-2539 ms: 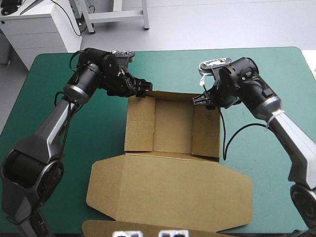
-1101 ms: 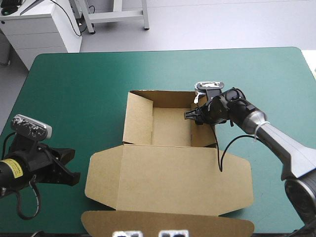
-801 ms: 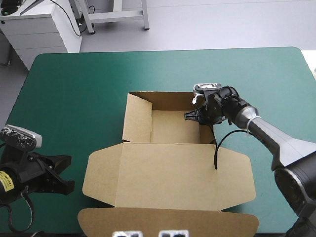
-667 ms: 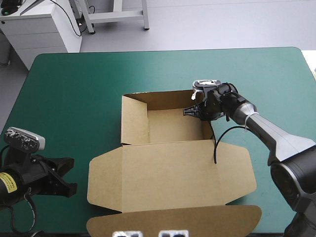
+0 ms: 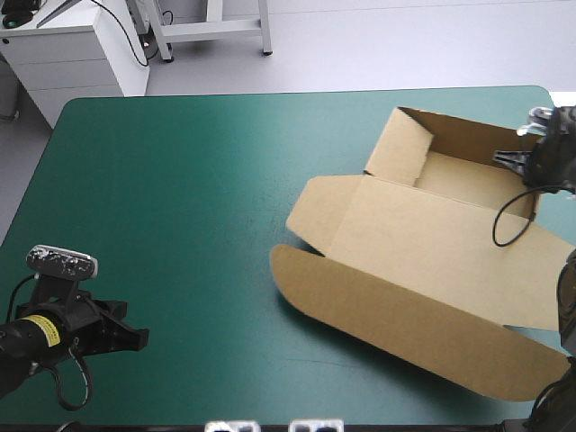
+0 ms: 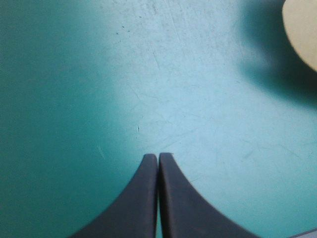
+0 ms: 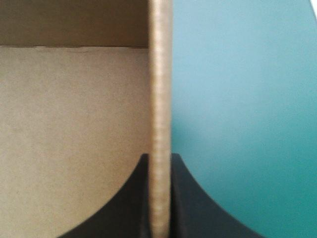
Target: Fold the box
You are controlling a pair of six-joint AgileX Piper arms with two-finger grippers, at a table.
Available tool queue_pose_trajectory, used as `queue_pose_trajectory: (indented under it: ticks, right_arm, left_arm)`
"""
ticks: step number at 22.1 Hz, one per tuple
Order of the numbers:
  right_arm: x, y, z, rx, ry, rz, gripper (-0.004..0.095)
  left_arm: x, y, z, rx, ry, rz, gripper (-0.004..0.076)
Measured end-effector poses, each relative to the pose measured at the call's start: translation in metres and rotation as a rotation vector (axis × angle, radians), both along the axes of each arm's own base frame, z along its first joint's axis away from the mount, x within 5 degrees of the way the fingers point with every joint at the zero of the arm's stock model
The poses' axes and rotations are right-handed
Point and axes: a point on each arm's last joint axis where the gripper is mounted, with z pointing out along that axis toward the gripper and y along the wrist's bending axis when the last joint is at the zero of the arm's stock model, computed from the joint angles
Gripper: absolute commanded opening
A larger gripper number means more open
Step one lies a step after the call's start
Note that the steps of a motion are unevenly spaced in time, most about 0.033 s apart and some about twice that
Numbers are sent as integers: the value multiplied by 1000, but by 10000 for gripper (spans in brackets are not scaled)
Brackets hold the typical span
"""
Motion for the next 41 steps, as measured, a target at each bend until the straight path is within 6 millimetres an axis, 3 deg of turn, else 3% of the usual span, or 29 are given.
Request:
queue_pose_trajectory:
  ticks: [3,7,9,17,19,21,22,24,26,30,33,36,38,41]
  right_arm:
    - [-25,-66,0,-5,-11,-174,-18]
    - [-48,-115,3,-19,-80,-315,-18]
    - [-49,-128,-2,-19,-103,-345,-18]
    - [-31,-131,-45,107,-60,-360,19]
    - [-31,-131,-48,108,-47,-350,108]
    - [-32,-131,-49,112,-29,-343,248]
    - [-33,-131,-49,108,-12,-337,367]
    - [-35,-129,-50,110,23,-320,469]
    - [-37,-129,-47,110,56,-291,473]
    - [-37,-129,-16,112,84,-269,472]
    - [-39,-123,23,91,-6,-211,472]
    - [-55,-104,65,89,-109,-149,471]
    - [-65,-89,92,120,-204,-125,408]
    - [-90,-61,134,145,-346,-88,157]
  left_arm:
    - [1,0,1,-3,-15,4,-8]
    - [1,0,1,-4,-18,4,-8]
    - [1,0,1,-3,-19,5,-8]
    - [2,0,1,-4,-19,5,-8]
    - [2,0,1,-4,-19,4,-8]
    - [2,0,1,-4,-19,4,-8]
    - [2,0,1,-4,-19,4,-8]
    - [1,0,1,-5,-19,4,-8]
    - [1,0,1,-6,-18,4,-8]
    - [1,0,0,-3,-11,4,-8]
    - [0,0,0,2,-1,4,-8]
    - [1,2,-1,26,-5,9,-8]
    - [2,6,-1,77,-19,12,-8]
    - [3,11,1,131,-57,26,-8]
